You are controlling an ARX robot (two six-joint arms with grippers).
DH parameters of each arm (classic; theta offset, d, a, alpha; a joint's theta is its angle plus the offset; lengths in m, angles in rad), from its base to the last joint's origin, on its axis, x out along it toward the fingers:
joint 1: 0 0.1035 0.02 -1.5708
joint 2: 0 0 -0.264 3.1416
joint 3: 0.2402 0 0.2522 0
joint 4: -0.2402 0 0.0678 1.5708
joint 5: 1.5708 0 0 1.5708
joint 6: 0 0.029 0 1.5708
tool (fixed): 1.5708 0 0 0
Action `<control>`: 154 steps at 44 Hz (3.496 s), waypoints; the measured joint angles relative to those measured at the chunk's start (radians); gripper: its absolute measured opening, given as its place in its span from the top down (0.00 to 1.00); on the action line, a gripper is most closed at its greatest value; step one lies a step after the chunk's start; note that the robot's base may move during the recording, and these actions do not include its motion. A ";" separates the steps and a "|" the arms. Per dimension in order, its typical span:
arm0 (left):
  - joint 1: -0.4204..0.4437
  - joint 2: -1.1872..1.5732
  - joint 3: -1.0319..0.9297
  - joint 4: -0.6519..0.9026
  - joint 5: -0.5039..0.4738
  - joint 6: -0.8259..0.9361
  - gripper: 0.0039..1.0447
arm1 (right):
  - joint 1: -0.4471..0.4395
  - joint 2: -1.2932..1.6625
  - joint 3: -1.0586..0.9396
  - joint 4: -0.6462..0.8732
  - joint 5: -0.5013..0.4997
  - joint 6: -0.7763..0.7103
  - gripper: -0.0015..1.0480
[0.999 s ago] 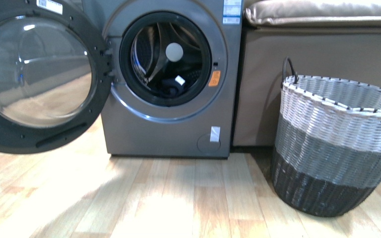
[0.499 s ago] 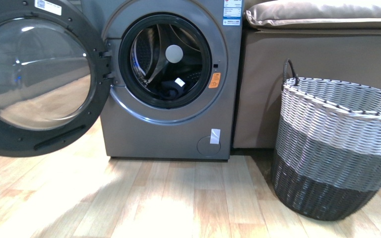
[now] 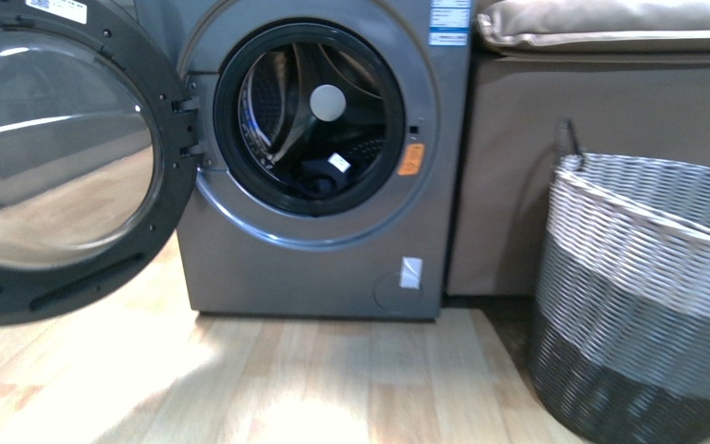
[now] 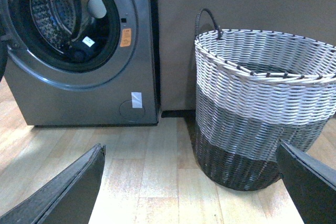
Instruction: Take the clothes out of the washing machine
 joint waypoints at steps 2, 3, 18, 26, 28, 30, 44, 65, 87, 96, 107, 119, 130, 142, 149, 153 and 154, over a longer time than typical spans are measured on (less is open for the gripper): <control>0.000 0.000 0.000 0.000 0.000 0.000 0.06 | 0.000 0.000 0.000 0.000 0.000 0.000 0.07; 0.000 -0.001 0.000 0.000 0.000 0.000 0.06 | 0.000 0.000 0.000 0.000 0.000 0.000 0.07; 0.000 -0.002 0.000 0.000 0.001 0.000 0.06 | 0.000 0.000 0.000 0.000 0.000 0.000 0.07; 0.000 -0.001 0.000 0.000 0.001 0.000 0.06 | 0.000 0.000 0.000 0.000 0.003 0.000 0.07; 0.000 0.000 0.000 0.000 0.002 0.000 0.06 | 0.000 0.000 0.000 0.000 0.002 0.000 0.07; 0.000 0.000 0.000 0.000 0.001 0.000 0.06 | 0.000 0.000 0.000 0.000 0.001 0.000 0.07; 0.000 -0.001 0.000 0.000 0.000 0.000 0.06 | 0.000 0.000 0.000 0.000 0.000 0.000 0.07; 0.000 0.000 0.000 0.000 0.000 0.000 0.06 | 0.000 0.000 0.000 0.000 0.000 0.000 0.07; 0.150 0.212 0.060 0.052 0.566 -0.146 0.06 | 0.000 0.000 0.000 0.000 0.002 0.000 0.07; 0.072 0.618 0.138 0.428 0.500 -0.152 0.06 | 0.000 0.000 0.000 0.000 0.000 0.000 0.07; -0.060 1.090 0.301 0.741 0.393 -0.137 0.06 | 0.000 0.000 0.000 0.000 0.000 0.000 0.07; -0.162 1.424 0.496 0.829 0.327 -0.094 0.06 | 0.000 0.000 0.000 0.000 0.000 0.000 0.07; -0.246 1.705 0.726 0.805 0.254 -0.068 0.06 | 0.000 0.000 0.000 0.000 0.000 0.000 0.07; -0.291 1.840 0.887 0.756 0.184 -0.039 0.06 | 0.000 0.000 0.000 0.000 0.000 0.000 0.07; -0.296 1.930 0.995 0.722 0.151 -0.019 0.06 | 0.000 0.000 0.000 0.000 0.000 0.000 0.07; -0.295 1.987 1.069 0.689 0.130 -0.009 0.06 | 0.000 0.000 0.000 0.000 0.000 0.000 0.07; -0.294 2.003 1.088 0.682 0.127 -0.006 0.06 | 0.000 0.000 0.000 0.000 0.000 0.000 0.07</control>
